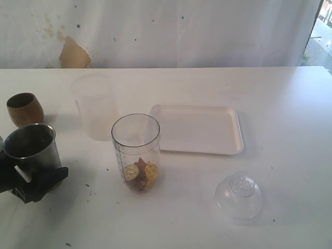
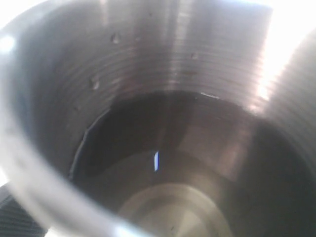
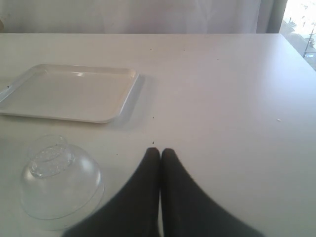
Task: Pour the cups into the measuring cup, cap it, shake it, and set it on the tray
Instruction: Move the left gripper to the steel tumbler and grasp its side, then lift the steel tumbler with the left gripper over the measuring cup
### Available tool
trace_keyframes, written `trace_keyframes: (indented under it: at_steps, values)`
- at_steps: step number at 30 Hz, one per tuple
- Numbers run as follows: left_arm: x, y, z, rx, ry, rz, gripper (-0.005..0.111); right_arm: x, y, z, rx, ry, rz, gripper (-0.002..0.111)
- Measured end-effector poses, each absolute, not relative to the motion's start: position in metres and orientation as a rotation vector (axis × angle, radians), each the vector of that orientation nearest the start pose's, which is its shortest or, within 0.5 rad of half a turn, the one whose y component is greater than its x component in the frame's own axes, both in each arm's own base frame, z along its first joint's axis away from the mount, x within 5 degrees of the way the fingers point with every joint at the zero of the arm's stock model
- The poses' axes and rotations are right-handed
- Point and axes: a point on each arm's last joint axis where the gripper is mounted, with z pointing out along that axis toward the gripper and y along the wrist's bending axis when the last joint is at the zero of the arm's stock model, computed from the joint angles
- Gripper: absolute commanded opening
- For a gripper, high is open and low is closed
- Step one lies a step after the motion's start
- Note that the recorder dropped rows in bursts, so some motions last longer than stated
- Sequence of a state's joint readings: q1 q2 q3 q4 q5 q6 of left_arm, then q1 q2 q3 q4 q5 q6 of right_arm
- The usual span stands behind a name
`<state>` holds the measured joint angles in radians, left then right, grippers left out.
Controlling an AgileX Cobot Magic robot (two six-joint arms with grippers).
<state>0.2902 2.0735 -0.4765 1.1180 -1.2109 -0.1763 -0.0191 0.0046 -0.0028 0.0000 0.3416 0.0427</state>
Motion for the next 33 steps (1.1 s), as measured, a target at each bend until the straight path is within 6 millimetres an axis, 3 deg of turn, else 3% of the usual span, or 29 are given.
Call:
trace_keyframes:
  at_steps: [27,33]
  values:
    - [0.257,-0.003,0.073,0.623,1.858,-0.660,0.105,0.054,-0.001,0.183,0.056,1.826,0.017,0.000]
    - [0.260,-0.003,0.087,0.628,1.825,-0.639,0.105,0.054,-0.001,0.183,0.056,1.826,0.017,0.000]
